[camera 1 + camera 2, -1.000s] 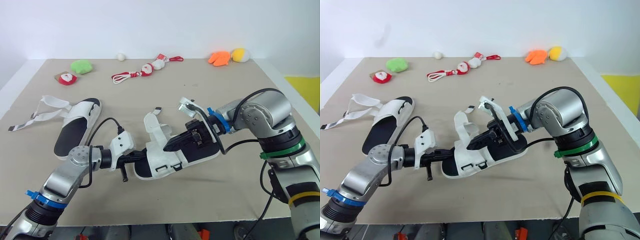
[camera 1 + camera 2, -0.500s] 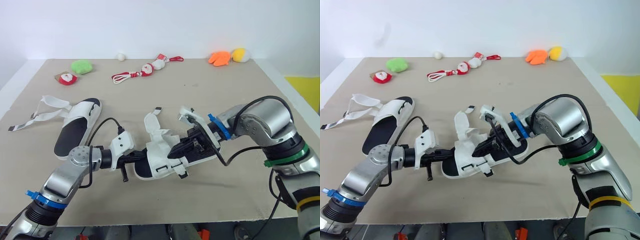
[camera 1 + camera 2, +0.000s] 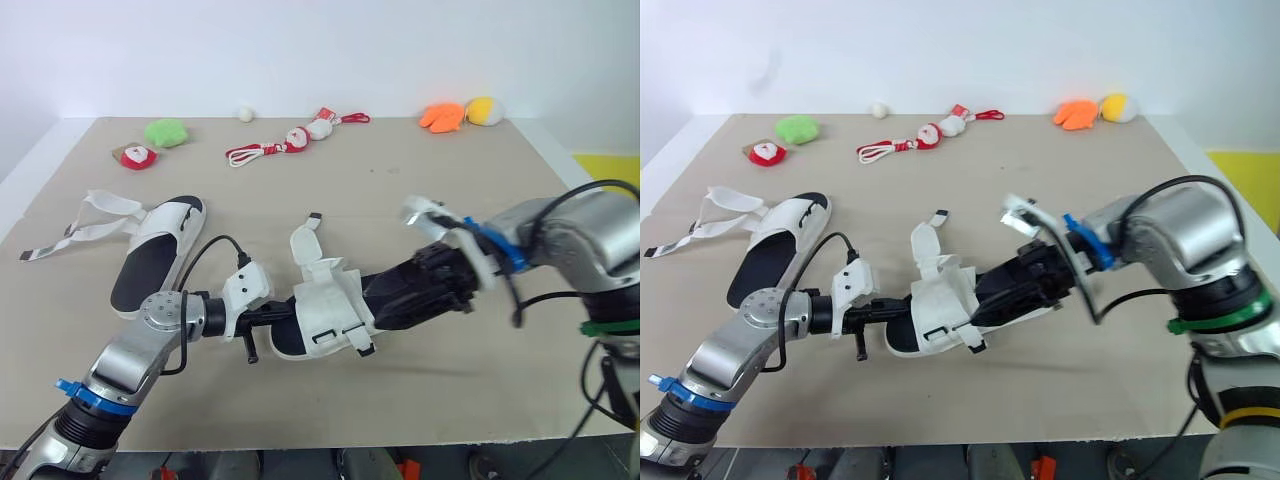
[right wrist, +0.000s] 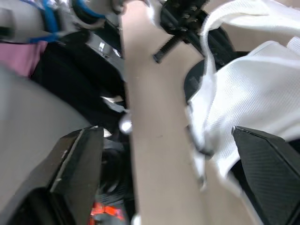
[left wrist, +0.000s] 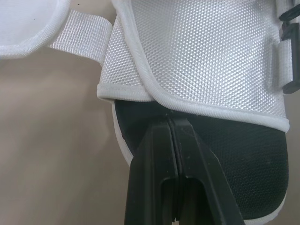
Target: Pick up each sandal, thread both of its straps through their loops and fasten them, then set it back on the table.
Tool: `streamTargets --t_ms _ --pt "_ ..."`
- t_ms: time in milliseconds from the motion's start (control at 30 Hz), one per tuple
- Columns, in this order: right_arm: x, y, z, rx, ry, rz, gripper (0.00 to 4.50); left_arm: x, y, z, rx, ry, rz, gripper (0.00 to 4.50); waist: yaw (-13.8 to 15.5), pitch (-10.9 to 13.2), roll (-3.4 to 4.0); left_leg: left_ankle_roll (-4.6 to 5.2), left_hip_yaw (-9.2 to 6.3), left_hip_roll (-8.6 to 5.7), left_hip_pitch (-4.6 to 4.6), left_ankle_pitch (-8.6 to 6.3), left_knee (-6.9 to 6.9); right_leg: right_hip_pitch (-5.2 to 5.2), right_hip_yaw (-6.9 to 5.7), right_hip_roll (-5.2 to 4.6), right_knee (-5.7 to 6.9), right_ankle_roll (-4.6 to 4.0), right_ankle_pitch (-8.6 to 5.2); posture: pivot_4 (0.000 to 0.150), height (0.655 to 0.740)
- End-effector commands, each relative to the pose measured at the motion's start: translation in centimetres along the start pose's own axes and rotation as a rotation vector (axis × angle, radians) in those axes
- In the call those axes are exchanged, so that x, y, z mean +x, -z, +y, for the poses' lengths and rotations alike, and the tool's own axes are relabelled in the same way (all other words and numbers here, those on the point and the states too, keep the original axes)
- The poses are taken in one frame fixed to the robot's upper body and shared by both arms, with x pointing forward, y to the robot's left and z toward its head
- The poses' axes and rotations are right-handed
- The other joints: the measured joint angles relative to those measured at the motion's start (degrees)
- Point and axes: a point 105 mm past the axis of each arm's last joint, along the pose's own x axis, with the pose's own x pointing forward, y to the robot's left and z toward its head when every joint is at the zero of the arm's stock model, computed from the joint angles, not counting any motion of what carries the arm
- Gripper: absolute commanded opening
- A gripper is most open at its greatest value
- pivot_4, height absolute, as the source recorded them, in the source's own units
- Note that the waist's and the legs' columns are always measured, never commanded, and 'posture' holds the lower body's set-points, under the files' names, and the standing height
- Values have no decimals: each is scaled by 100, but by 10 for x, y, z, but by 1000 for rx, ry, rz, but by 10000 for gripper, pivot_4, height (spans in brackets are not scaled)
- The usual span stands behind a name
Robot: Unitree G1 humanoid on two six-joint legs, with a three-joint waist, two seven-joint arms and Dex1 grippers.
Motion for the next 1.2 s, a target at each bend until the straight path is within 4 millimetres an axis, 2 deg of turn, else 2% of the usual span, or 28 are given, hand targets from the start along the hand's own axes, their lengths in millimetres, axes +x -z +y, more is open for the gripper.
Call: streamTargets --t_ms 33,133,200,267,400,633,733,833,867,967,1000,1067,1200 --pt "-1 9 22 -7 -94 17 44450 3 22 -4 -48 12 77 0 -1 -4 7 1 0 0 1 -1 -1 0 0 1 0 1 0 1500 7400" --pt "9 32 15 69 -48 52 44450 3 22 -5 -49 15 78 0 -1 -4 7 2 0 4 5 -2 0 -1 -2 4 0 0 -2 1500 7400" --pt "22 53 -1 66 45 106 44450 4 22 -5 -50 17 77 0 1 -5 4 3 0 3 4 -2 4 0 -1 3 0 -6 -5 1500 7400" --pt "32 63 -19 76 143 118 44450 5 22 -5 -49 21 77 0 -1 -5 4 2 3 2 3 -2 11 1 1 2 0 -5 -5 1500 7400" --pt "42 55 -40 89 237 67 44450 6 22 -5 -44 23 78 0 -7 -6 6 1 7 2 4 -1 24 2 3 1 0 7 5 1500 7400" --pt "51 38 -37 85 208 7 44450 5 22 -3 -40 20 80 0 -19 -6 6 0 3 3 3 0 23 7 3 3 0 2 3 1500 7400" --pt "53 34 -33 90 182 -5 36646 5 21 -2 -40 17 78 0 -21 -6 6 0 0 5 4 0 21 7 1 7 0 3 4 1500 7400" --pt "53 35 -30 95 175 -1 23185 5 22 -2 -41 15 78 0 -19 -6 5 0 0 4 4 0 24 11 2 6 0 4 5 1500 7400" --pt "53 35 -30 98 175 -1 16821 5 22 -2 -41 15 78 0 -20 -6 5 0 0 4 4 0 25 12 2 5 0 4 4 1500 7400" --pt "53 38 -30 108 175 2 2631 6 22 -3 -42 15 76 0 -19 -6 5 0 0 3 4 0 23 11 2 5 0 1 2 1500 7400" --pt "53 39 -29 111 172 5 173 6 22 -3 -42 15 76 0 -18 -6 5 0 -2 4 4 0 22 11 1 6 0 0 2 1500 7400" --pt "53 45 -25 120 155 27 173 6 22 -2 -41 16 76 0 -15 -6 5 0 -3 4 4 0 22 12 0 6 0 0 1 1500 7400" --pt "56 73 -13 161 108 103 173 6 22 -2 -39 16 77 0 5 -6 5 -4 -3 1 3 -3 21 14 1 4 0 -3 -4 1500 7400"
